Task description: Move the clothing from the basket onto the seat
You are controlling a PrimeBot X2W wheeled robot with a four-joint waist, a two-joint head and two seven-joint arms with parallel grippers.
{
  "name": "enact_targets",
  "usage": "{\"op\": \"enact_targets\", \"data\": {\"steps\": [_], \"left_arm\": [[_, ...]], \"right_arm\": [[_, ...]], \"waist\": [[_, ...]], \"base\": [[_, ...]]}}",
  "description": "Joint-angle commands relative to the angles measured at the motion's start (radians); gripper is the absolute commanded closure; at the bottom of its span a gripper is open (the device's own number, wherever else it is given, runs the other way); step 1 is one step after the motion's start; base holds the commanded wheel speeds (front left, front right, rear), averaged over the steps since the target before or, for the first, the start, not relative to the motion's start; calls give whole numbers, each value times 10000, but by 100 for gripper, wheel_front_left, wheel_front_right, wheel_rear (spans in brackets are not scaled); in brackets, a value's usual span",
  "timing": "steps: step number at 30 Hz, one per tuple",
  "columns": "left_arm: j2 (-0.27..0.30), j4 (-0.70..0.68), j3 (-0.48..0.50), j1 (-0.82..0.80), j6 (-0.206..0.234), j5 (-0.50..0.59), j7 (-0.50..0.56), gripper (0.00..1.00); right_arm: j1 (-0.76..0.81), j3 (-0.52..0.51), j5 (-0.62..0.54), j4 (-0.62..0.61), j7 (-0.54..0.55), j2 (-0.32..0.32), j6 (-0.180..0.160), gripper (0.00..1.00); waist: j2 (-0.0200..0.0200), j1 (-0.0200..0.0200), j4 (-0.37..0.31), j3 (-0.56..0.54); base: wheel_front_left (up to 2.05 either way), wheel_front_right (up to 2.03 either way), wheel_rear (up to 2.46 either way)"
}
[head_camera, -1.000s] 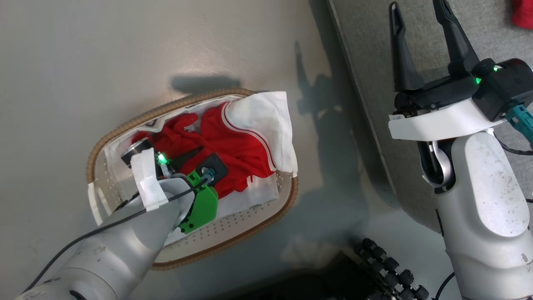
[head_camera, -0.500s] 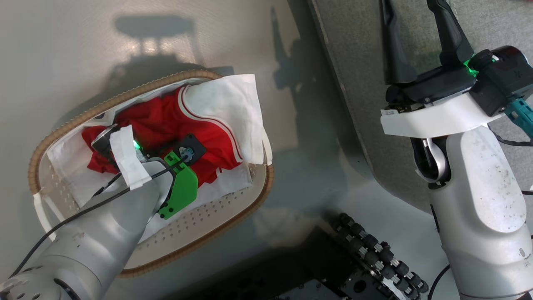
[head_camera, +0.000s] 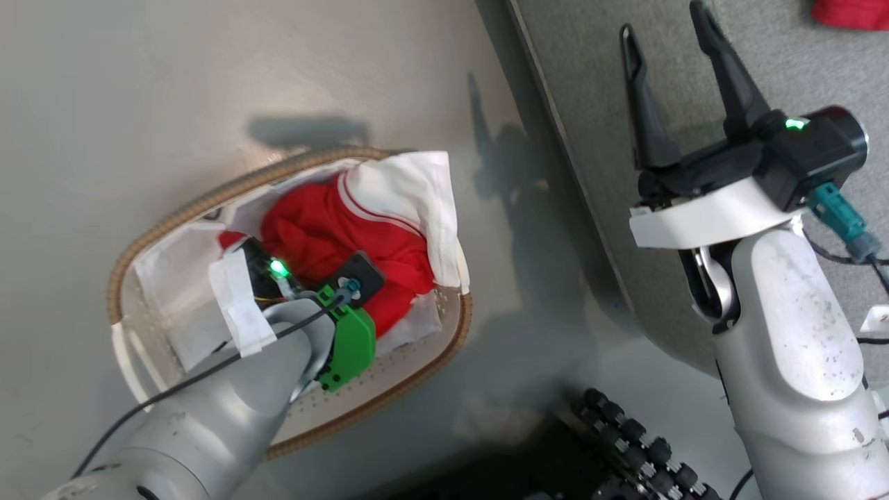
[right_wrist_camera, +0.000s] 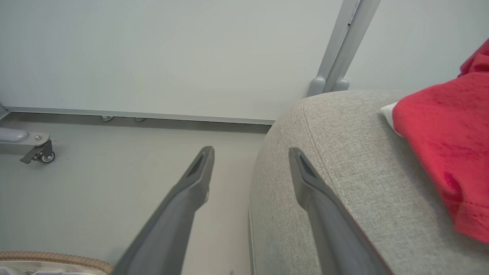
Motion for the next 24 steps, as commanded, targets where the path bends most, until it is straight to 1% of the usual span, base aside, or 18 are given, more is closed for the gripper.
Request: {"op": "enact_targets", "data": {"steps": [1, 4, 7, 8, 13, 17, 24], "left_arm": [[-96, -70, -4, 202, -27, -149, -195, 100], [-292, -361, 91, 406, -27, -307, -468, 100], [-291, -796, 299, 510, -27, -340, -569, 100], [-257, -1146, 470, 531, 13, -323, -579, 100], [261, -2746, 1214, 950, 254, 72, -558, 100], [629, -3798, 1738, 1206, 320, 439, -560, 100], [1143, -4968, 2348, 1035, 247, 995, -560, 100]], "right_arm": [[262, -75, -148, 96, -49, -34, -10, 0], [588, -179, -431, 278, -49, -36, -10, 0], [891, -280, -632, 435, -48, -37, -10, 0], [1019, -311, -671, 501, -49, -39, -10, 0], [1669, -394, -796, 763, -49, -39, -10, 0], [2226, -413, -897, 995, -49, -37, -10, 0], [3153, -333, -994, 1351, -49, -37, -10, 0]], "waist": [[0, -1, 612, -1055], [0, -1, 941, -1835], [0, -1, 1223, -2574], [0, -1, 1317, -2852], [0, -1, 1606, -4125], [0, -1, 1767, -5136], [0, -1, 1987, -6679]], "base": [[0, 0, 0], [0, 0, 0], [0, 0, 0], [0, 0, 0], [0, 0, 0], [0, 0, 0], [0, 0, 0]]}}
